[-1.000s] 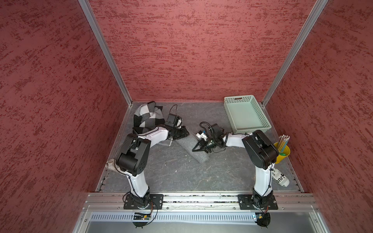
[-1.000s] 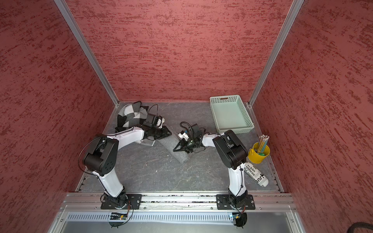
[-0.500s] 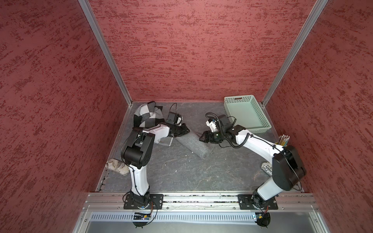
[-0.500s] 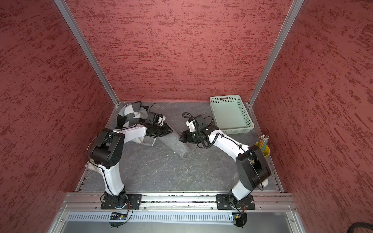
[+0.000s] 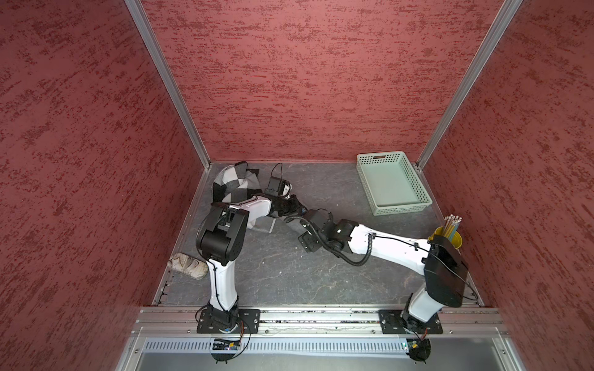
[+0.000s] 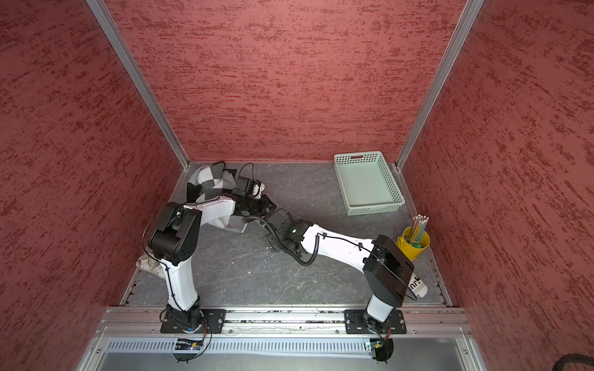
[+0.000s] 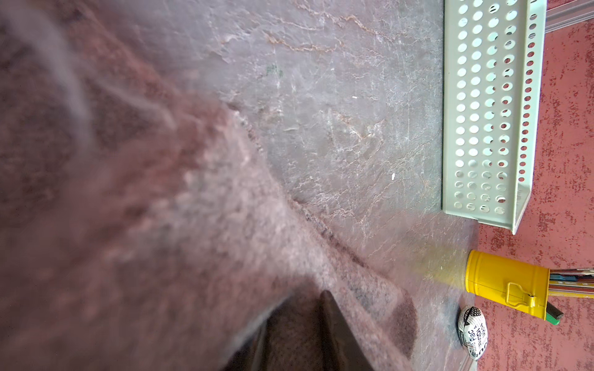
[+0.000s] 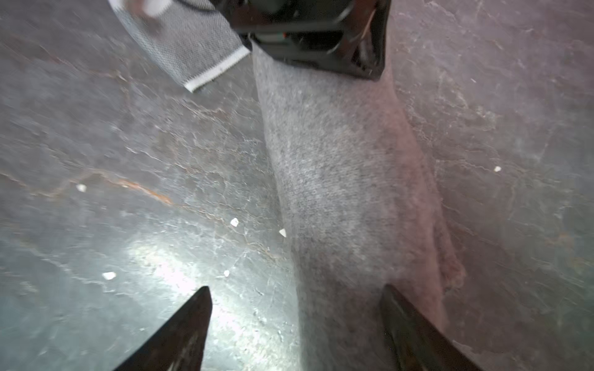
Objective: Roll up the scarf and place it into the basket
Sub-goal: Roll the scarf at the center of the board.
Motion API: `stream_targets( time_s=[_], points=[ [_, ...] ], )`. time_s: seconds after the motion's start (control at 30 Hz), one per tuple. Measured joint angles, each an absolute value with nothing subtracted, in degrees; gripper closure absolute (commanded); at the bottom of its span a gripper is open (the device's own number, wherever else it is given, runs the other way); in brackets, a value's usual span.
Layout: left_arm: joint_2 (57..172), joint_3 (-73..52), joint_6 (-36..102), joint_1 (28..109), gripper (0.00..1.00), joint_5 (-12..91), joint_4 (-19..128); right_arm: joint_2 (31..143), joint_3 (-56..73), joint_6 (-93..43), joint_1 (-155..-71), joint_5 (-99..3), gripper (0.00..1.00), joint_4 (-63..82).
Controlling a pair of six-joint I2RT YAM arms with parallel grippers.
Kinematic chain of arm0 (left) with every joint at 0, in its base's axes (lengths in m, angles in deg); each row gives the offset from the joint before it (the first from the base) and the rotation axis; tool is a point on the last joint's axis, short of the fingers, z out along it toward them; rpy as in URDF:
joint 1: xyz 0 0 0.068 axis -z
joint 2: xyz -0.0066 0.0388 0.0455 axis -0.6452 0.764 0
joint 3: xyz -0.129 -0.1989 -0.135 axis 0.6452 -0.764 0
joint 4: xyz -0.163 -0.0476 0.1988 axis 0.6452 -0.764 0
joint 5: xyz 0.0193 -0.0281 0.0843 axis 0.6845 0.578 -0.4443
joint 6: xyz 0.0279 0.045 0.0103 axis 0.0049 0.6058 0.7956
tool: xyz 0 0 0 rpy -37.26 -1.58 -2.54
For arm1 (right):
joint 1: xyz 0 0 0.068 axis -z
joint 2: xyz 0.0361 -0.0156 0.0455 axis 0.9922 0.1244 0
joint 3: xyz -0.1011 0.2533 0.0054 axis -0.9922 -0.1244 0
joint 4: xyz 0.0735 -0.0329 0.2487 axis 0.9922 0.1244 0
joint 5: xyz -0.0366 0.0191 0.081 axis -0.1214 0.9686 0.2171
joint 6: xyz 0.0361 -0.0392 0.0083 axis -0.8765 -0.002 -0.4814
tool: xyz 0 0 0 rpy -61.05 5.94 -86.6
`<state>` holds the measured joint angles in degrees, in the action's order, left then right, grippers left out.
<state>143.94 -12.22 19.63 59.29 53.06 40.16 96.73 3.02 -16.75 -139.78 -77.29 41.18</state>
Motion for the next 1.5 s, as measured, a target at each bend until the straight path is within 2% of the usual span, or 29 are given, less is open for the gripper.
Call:
stream_targets(
  time_s=[0.13,0.33,0.43,0.63,0.83,0.9,1.0,1.1,1.23,1.5],
  points=[
    [144.55,-11.37,19.68,59.25,0.71,53.13,39.99,100.78,3.0,-11.55,-140.5,-84.55,0.04,39.04],
    [145.06,-10.17,20.18,59.18,0.7,53.41,38.76,105.52,2.67,-5.98,-138.56,-88.42,0.05,34.86],
    [145.06,-9.1,20.88,59.16,0.62,53.72,37.41,106.7,1.01,-4.49,-136.46,-87.52,0.07,32.61],
    [144.86,-6.54,22.1,58.96,0.42,54.52,35.07,109.04,-0.48,-3.57,-132.17,-82.54,0.2,29.22],
    [139.33,-7.74,22.19,55.36,0.23,53.32,33.3,109.08,-0.3,-5.13,-131.02,-78.21,0.38,28.68],
    [134.92,-9.12,22.19,53.54,0.17,51.66,32.43,108.97,-0.08,-6.44,-130.86,-76.99,0.41,29.11],
    [128.27,-11.54,22.28,52.06,0.16,49.04,31.73,108.36,0.13,-9.69,-130.58,-74.8,0.46,30.51],
    [122.24,-14.34,22.21,52.47,0.15,47.25,30.98,107.18,0.2,-14.39,-130.56,-71.17,0.45,32.7],
    [120.29,-17.66,22.08,54.51,0.11,46.31,30.83,105.19,0.0,-21.15,-130.78,-65.36,0.41,35.17],
    [132.75,-20.33,19.41,59.49,0.07,48.58,32.29,105.93,2.63,-27.75,-135.08,-61.51,0.34,39.34]
  ],
)
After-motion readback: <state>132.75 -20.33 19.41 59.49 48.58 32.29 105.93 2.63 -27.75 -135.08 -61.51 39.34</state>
